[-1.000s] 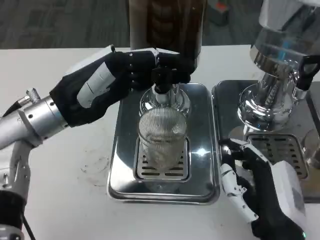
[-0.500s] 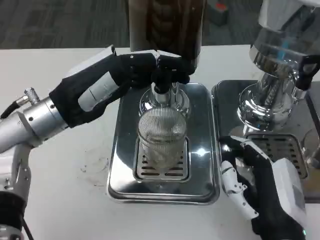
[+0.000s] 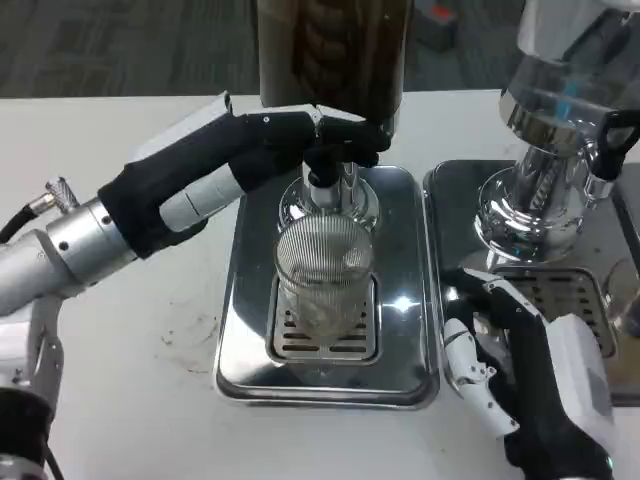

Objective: Grasp the cup under the faucet to collect the drink, then remove the cup.

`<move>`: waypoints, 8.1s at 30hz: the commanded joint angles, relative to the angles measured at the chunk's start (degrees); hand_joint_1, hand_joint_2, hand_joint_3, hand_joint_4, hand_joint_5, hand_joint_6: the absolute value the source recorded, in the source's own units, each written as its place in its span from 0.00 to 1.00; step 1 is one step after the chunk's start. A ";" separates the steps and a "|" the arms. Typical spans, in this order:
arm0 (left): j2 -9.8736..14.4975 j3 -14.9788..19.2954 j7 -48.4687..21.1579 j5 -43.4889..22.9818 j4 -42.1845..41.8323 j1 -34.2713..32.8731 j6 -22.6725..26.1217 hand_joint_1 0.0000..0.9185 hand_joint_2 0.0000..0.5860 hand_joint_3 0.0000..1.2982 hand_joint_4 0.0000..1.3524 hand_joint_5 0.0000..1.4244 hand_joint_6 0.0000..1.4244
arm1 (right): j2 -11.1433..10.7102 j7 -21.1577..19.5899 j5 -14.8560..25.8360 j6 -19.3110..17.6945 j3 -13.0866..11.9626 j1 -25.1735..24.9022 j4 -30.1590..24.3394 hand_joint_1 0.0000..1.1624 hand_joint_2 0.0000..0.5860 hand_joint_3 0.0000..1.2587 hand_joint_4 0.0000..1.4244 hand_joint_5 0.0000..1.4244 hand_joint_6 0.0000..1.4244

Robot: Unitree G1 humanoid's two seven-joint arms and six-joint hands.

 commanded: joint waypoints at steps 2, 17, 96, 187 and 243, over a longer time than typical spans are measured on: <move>0.63 -1.37 -0.11 1.92 0.47 1.53 -2.47 0.00 0.12 0.27 0.18 0.18 0.13 | -0.20 0.43 0.60 -0.06 -0.19 -0.52 -1.32 0.17 0.82 0.30 0.21 0.24 0.24; 1.05 -2.06 1.84 3.63 1.01 2.34 -6.76 0.00 0.12 0.26 0.18 0.17 0.13 | -0.76 4.86 3.49 0.70 -0.75 -3.44 -1.85 0.37 0.54 0.20 0.14 0.21 0.24; 5.23 -6.70 9.92 7.38 0.38 4.72 -14.69 0.00 0.13 0.27 0.19 0.17 0.13 | -5.62 25.47 16.50 2.16 -0.95 -21.92 10.33 0.45 0.34 0.00 0.00 0.00 0.06; 6.01 -3.34 14.25 5.83 -1.16 7.24 -15.28 0.00 0.14 0.27 0.20 0.17 0.13 | -4.40 28.51 19.59 1.68 0.89 -22.77 10.27 0.43 0.36 0.00 0.00 0.00 0.10; 6.82 5.06 22.64 5.36 3.00 14.88 -14.06 0.00 0.23 0.32 0.24 0.20 0.16 | -5.28 29.65 16.01 6.45 3.53 -25.91 13.07 0.44 0.31 0.00 0.00 0.00 0.03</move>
